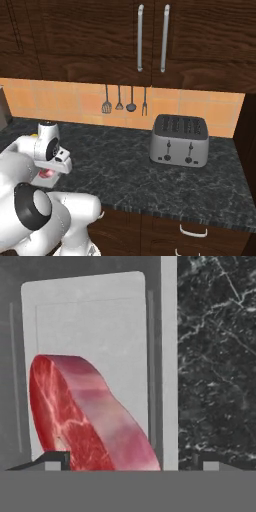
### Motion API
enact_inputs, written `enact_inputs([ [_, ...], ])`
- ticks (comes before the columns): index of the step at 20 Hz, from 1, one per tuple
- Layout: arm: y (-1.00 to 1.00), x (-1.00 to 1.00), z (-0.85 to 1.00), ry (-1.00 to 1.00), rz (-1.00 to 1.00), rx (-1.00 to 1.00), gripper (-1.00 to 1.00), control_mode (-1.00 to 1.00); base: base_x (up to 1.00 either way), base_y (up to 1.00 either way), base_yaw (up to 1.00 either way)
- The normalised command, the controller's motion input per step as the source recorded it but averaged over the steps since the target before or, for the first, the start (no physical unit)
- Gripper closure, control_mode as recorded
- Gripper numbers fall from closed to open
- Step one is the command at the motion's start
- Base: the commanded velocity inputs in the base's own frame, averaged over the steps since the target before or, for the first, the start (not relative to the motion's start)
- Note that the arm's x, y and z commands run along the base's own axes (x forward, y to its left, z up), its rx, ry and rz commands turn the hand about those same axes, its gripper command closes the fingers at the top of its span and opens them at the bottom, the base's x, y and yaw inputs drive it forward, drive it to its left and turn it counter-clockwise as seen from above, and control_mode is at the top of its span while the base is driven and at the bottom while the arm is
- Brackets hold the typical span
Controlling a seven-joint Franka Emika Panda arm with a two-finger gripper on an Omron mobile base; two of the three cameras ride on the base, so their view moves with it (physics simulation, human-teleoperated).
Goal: Take the meat container that has the steak and place it on the second highest rack of the freezer. Then take the vegetable container that has the corn and lime and place it on the highest rack of the freezer.
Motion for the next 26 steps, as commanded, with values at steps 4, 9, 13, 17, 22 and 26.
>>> enact_inputs([
  [4,-0.11,-0.29,-0.1,-0.15,0.0,0.0,-1.0,-1.0,0.0,0.0,0.0],
  [9,-0.23,0.0,0.11,-0.02,-0.01,0.03,-1.0,-1.0,0.0,0.0,0.0],
  [13,-0.05,0.59,0.18,0.0,-0.01,0.03,-1.0,-1.0,0.0,0.0,0.0],
  [17,-0.01,0.58,0.02,0.0,-0.01,0.02,-1.0,-1.0,0.0,0.0,0.0],
  [22,-0.02,0.03,0.07,-0.05,-0.01,0.0,-1.0,-1.0,0.0,0.0,0.0],
  [26,0.0,0.0,-0.03,0.0,-0.04,0.0,-1.0,-1.0,0.0,0.0,0.0],
])
